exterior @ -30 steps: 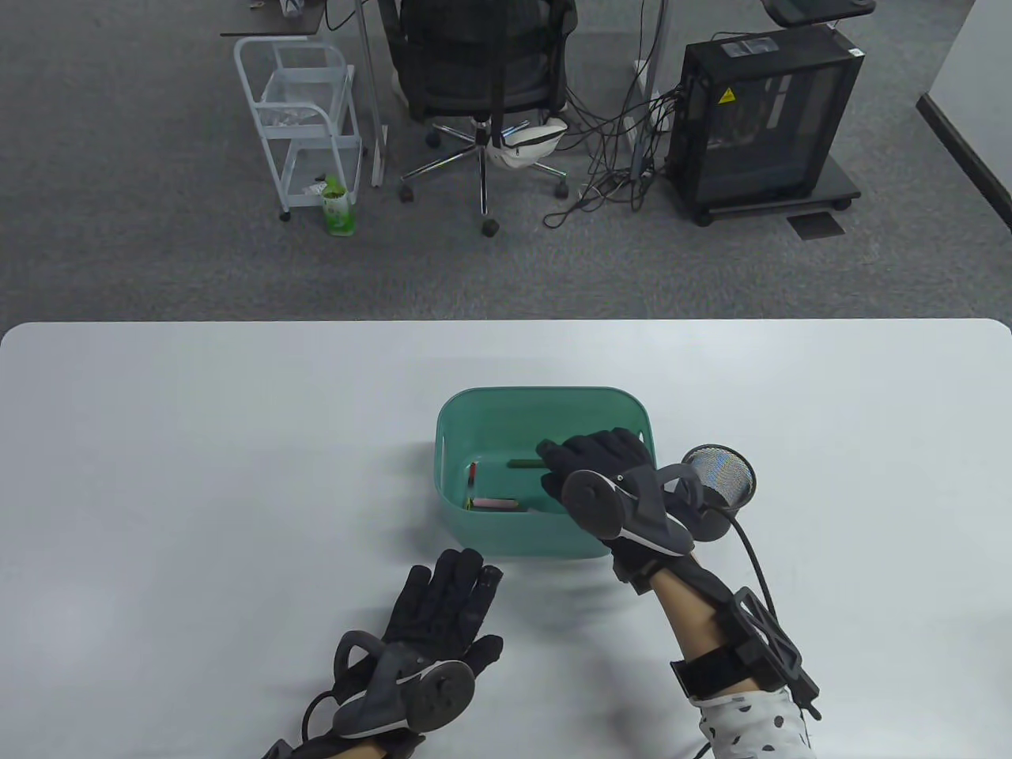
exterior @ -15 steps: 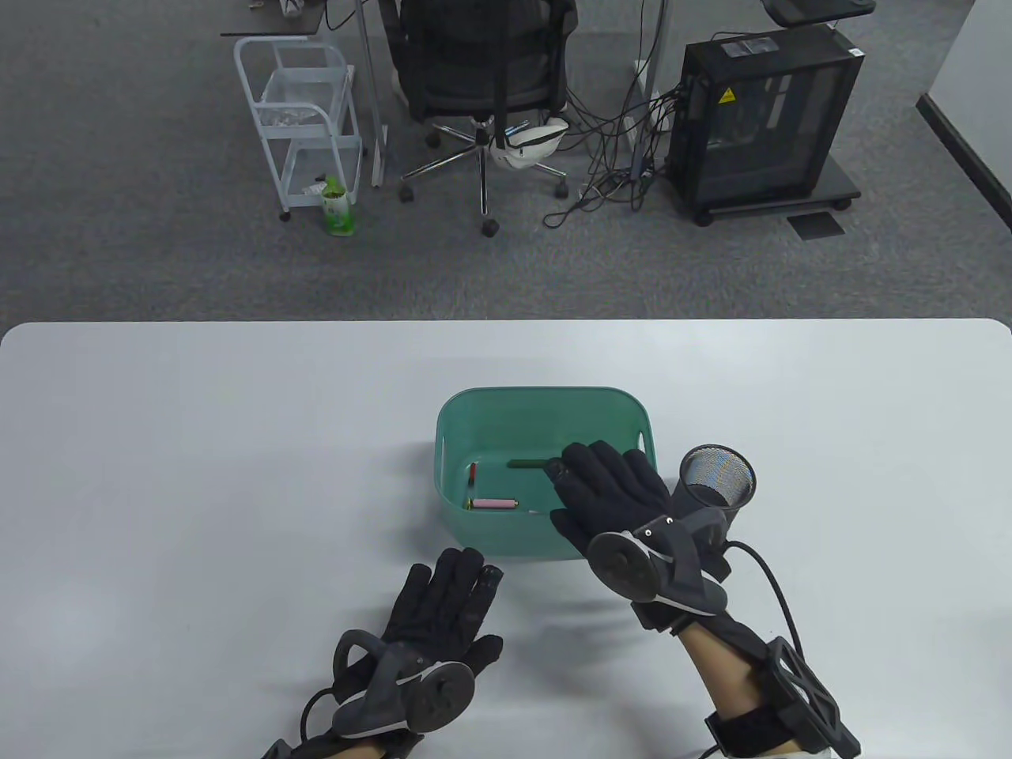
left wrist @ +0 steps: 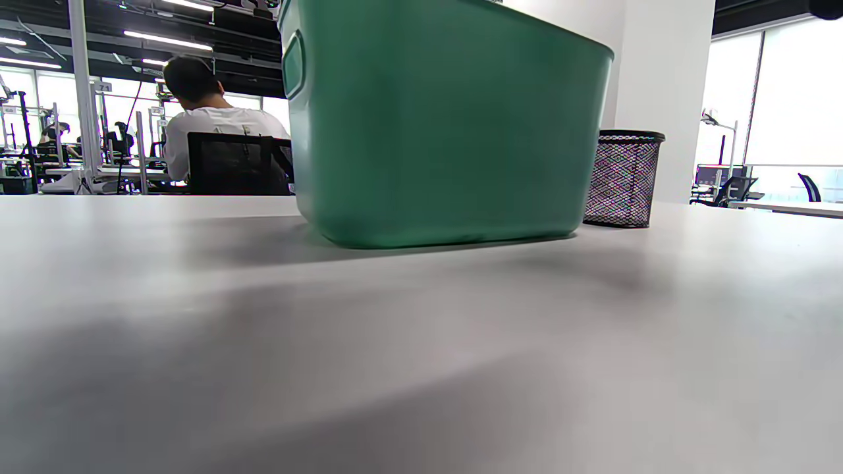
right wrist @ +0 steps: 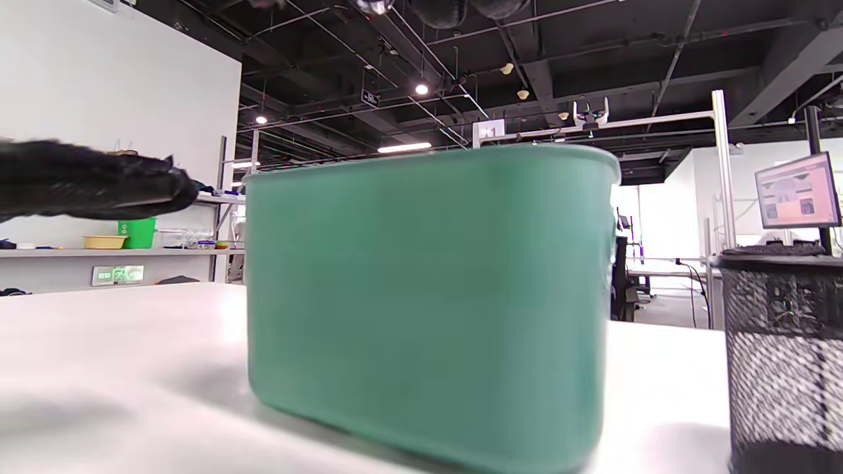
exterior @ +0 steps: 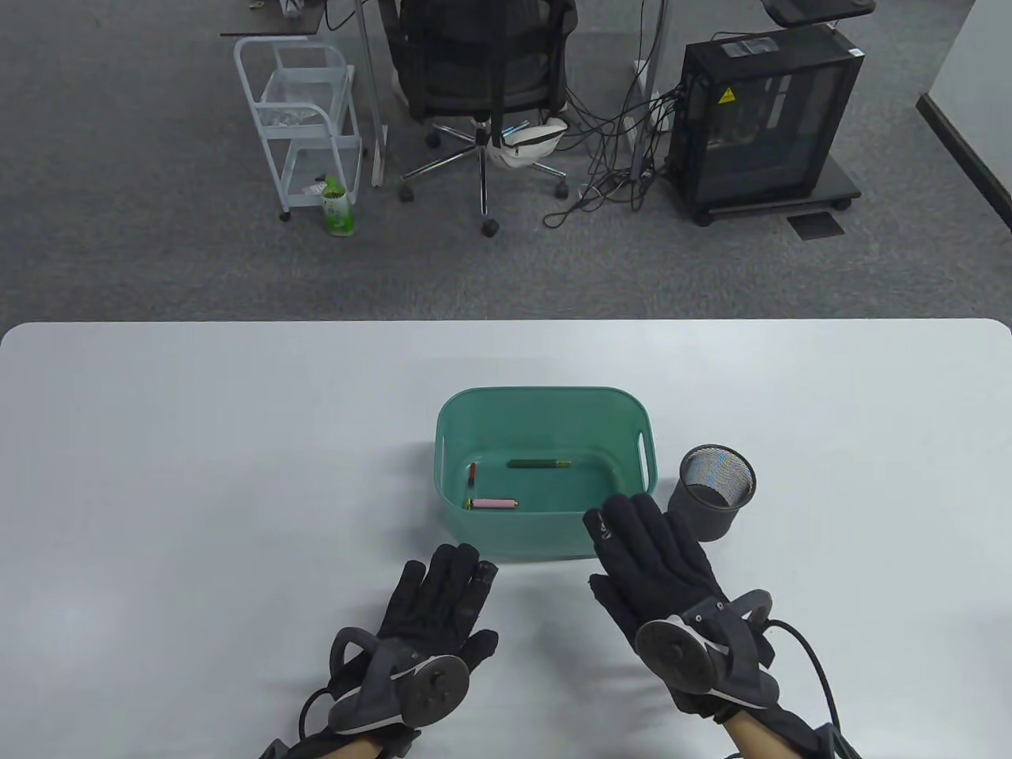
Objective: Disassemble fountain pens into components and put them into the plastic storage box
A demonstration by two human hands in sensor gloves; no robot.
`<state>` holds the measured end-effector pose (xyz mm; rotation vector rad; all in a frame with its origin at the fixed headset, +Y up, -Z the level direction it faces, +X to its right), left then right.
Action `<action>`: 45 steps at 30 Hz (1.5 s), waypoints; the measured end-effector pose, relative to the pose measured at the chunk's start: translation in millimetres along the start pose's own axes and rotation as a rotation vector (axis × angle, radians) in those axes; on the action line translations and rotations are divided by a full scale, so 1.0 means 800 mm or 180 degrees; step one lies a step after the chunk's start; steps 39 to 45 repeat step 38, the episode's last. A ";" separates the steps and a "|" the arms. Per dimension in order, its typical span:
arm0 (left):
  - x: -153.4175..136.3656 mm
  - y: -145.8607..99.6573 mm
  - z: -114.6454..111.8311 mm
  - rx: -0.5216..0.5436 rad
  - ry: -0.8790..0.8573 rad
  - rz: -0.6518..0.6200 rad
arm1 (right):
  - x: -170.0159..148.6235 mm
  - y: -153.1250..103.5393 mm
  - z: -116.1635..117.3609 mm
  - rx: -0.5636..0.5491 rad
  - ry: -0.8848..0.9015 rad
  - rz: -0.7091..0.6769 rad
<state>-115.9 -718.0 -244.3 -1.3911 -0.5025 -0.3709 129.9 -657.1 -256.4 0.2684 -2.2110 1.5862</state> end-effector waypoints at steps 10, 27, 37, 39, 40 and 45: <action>-0.004 0.000 0.000 -0.0001 0.0013 0.0038 | 0.001 -0.020 0.035 0.0157 0.0056 0.0077; -0.006 0.000 0.000 -0.0005 0.0066 0.0042 | 0.002 -0.035 0.051 0.0241 0.0066 0.0090; -0.004 0.001 -0.002 -0.0034 0.0085 0.0012 | 0.002 -0.035 0.053 0.0273 0.0079 0.0103; -0.003 0.001 -0.002 -0.0040 0.0090 0.0013 | 0.002 -0.035 0.053 0.0281 0.0078 0.0100; -0.003 0.001 -0.002 -0.0040 0.0090 0.0013 | 0.002 -0.035 0.053 0.0281 0.0078 0.0100; -0.003 0.001 -0.002 -0.0040 0.0090 0.0013 | 0.002 -0.035 0.053 0.0281 0.0078 0.0100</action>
Point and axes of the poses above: the tracker on the back of each hand, its own x axis roughly to the thumb side, its own y axis roughly from the wrist to the fingertips, z = x × y, the point moved 3 cm from there along y, roughly from the wrist to the fingertips, and after that the axes turned 4 degrees about x, right-handed, at the moved point
